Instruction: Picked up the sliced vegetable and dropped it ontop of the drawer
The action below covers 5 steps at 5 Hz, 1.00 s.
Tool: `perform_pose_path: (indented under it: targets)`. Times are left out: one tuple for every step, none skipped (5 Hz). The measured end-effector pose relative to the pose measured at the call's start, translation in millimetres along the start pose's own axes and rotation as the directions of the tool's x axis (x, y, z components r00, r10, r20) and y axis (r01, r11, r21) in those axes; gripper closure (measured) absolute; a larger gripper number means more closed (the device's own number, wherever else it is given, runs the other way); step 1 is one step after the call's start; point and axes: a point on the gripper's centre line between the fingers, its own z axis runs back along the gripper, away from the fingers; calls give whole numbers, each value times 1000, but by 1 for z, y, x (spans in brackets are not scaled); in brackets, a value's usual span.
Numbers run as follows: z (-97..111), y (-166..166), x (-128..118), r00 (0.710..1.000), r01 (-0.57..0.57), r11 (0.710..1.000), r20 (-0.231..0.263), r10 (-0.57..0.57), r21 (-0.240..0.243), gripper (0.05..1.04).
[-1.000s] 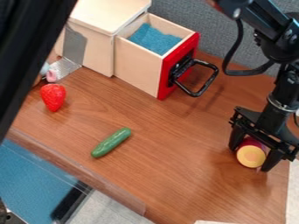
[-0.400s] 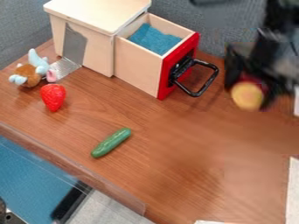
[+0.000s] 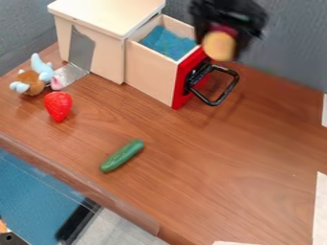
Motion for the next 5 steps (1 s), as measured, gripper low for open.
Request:
perform_pose_path:
  targets:
    - [18, 46, 14, 995, -82, 996, 48, 82, 15, 203]
    - [16, 87, 21, 987, -157, 987, 45, 156, 28, 204]
    - [14, 118, 25, 980, -196, 980, 40, 195, 39, 203]
    - [1, 144, 24, 974, -227, 972, 4, 228, 54, 203]
    - [-11, 165, 21, 967, -251, 965, -35, 254, 74, 203]
